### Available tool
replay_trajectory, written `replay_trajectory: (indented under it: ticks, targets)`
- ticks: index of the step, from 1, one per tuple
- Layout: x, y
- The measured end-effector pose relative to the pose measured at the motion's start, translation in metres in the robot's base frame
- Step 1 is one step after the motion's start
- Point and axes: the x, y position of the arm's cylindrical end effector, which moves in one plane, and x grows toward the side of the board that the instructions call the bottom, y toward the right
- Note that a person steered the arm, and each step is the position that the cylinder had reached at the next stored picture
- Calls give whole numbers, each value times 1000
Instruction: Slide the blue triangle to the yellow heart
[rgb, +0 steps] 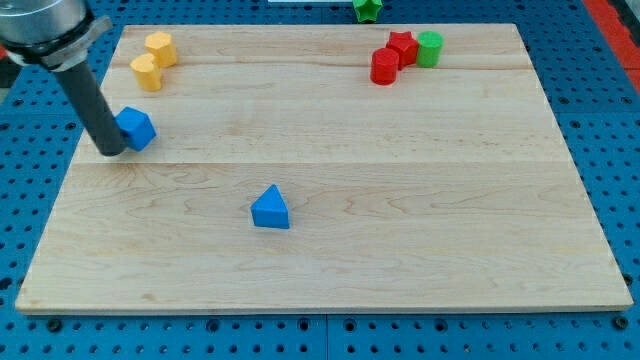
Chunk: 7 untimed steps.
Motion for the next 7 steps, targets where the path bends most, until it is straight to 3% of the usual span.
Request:
replay_trajectory:
  ticks: [3,6,7]
  targets:
    - [-54,32]
    - [55,220]
    - [90,238]
